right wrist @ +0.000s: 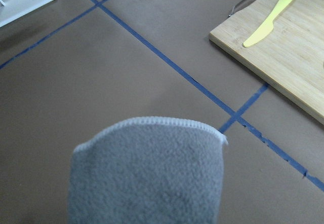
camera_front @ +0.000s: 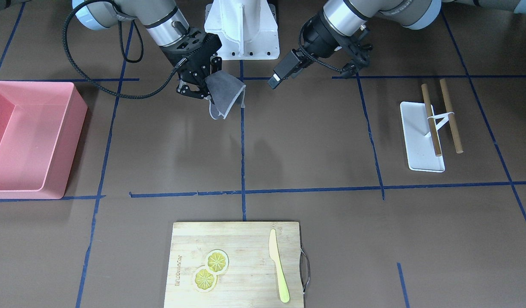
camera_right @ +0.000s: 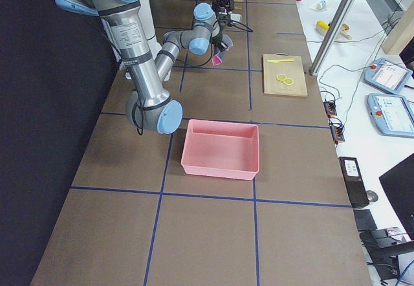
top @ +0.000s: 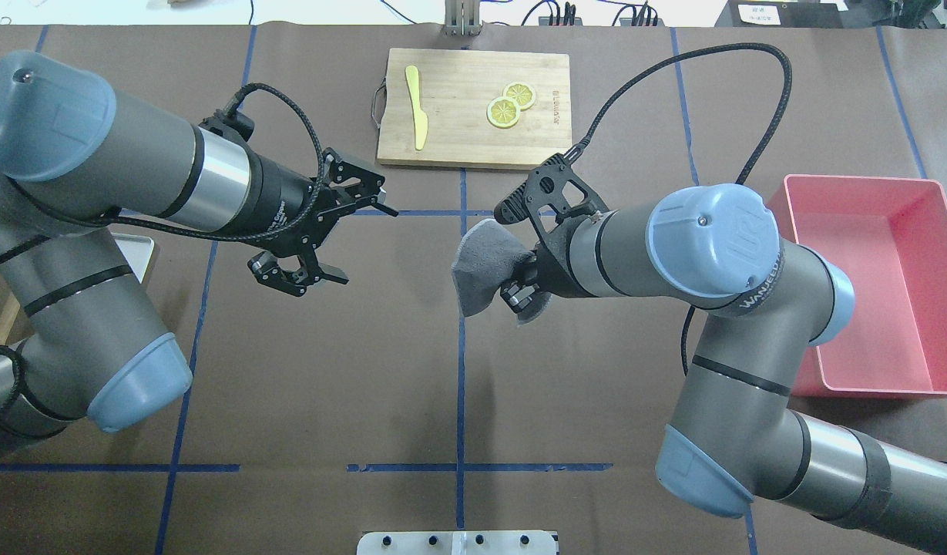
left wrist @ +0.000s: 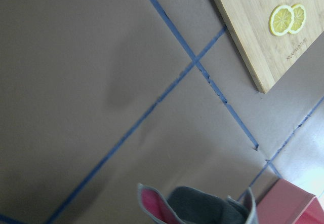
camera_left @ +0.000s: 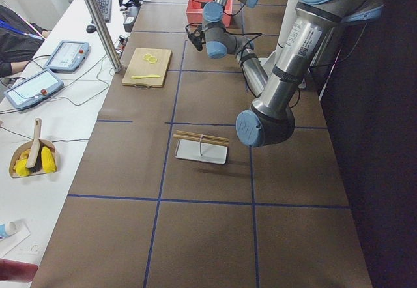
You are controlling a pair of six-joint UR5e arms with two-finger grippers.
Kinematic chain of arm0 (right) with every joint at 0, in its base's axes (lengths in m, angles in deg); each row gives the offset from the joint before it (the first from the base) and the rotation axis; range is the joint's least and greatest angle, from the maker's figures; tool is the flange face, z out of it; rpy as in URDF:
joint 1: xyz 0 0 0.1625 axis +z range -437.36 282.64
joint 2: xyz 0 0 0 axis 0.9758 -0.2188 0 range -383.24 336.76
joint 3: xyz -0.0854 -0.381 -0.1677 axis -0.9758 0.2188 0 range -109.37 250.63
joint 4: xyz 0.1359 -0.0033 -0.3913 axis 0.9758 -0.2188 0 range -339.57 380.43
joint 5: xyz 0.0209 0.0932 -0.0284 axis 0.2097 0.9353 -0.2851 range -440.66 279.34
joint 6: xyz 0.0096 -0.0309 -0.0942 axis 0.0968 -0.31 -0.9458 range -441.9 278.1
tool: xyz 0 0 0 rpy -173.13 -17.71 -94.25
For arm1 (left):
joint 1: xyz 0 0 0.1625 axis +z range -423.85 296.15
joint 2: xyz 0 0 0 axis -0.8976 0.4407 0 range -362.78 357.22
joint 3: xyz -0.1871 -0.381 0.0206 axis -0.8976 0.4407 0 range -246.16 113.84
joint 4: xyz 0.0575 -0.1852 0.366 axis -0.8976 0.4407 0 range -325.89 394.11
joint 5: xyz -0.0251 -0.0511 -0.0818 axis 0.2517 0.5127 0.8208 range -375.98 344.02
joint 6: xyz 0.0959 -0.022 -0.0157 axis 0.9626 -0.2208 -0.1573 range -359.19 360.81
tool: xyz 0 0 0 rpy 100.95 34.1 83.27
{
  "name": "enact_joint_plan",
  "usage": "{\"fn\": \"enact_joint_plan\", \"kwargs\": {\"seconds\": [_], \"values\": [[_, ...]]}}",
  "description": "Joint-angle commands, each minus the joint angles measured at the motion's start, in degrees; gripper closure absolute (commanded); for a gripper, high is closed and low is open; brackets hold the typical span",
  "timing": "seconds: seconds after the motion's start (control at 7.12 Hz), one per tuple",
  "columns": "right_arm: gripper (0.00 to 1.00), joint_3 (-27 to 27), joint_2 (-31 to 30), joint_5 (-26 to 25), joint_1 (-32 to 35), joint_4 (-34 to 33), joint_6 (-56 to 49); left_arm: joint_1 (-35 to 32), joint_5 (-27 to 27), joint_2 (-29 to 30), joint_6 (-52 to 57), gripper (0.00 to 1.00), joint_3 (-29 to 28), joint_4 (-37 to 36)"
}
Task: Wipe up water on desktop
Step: 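Release the cloth with the left gripper and withdraw it while the right gripper holds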
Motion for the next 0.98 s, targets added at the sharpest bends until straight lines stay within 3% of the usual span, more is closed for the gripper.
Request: {"fn": "enact_joint_plan", "kwargs": {"seconds": [0.0, 0.42, 0.7, 0.84], "values": [[1.0, -1.1, 0.3, 0.6, 0.9, -11.4, 0.4, -1.6, 0.0, -6.9, 17.6, 0.0, 0.3, -0.3], [1.0, -2.1, -0.7, 10.3, 6.8, -17.4, 4.0, -6.6, 0.3, -18.3, 52.6, 0.0, 1.7, -5.8], [1.0, -2.3, -1.7, 13.1, 8.1, -17.8, 8.4, -13.0, 2.4, -27.3, 76.7, 0.0, 2.6, -10.0], [1.0, -2.3, -2.9, 14.7, 8.5, -17.8, 10.2, -21.1, 7.0, -30.4, 86.8, 0.0, 1.2, -11.4]]}}
